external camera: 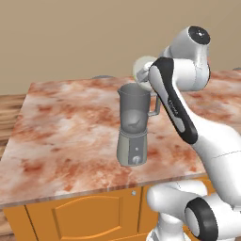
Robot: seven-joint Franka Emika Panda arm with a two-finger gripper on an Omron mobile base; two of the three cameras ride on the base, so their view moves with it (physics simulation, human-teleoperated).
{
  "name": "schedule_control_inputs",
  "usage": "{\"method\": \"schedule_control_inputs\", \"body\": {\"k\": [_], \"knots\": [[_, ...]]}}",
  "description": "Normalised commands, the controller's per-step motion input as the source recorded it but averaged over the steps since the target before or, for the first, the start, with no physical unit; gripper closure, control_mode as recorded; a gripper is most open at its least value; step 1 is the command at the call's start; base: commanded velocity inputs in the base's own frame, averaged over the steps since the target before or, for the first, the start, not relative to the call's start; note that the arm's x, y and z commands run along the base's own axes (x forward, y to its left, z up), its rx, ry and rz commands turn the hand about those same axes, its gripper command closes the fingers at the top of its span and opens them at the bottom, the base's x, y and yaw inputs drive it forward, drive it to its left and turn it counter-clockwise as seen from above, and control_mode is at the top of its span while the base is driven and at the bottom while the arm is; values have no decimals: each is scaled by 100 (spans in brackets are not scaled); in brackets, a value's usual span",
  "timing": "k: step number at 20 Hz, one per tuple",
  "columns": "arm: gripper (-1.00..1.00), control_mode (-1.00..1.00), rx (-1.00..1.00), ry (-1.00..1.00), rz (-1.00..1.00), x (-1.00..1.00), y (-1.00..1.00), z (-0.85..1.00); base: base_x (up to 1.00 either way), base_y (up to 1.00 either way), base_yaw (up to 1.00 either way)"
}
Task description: Close the lid blender by securely placing the lid on top.
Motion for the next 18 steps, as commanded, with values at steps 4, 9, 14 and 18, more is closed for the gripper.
{"method": "schedule_control_inputs", "body": {"k": [4, 9, 14, 18], "knots": [[100, -100, -3, 26, 0, 59, 50, 0, 0, 0, 0], [100, -100, -2, 33, 0, 37, 19, 0, 0, 0, 0], [100, -100, -1, 34, 0, 2, 0, 0, 0, 0, 0], [100, -100, -1, 29, 0, 0, 0, -1, 0, 0, 0]]}}
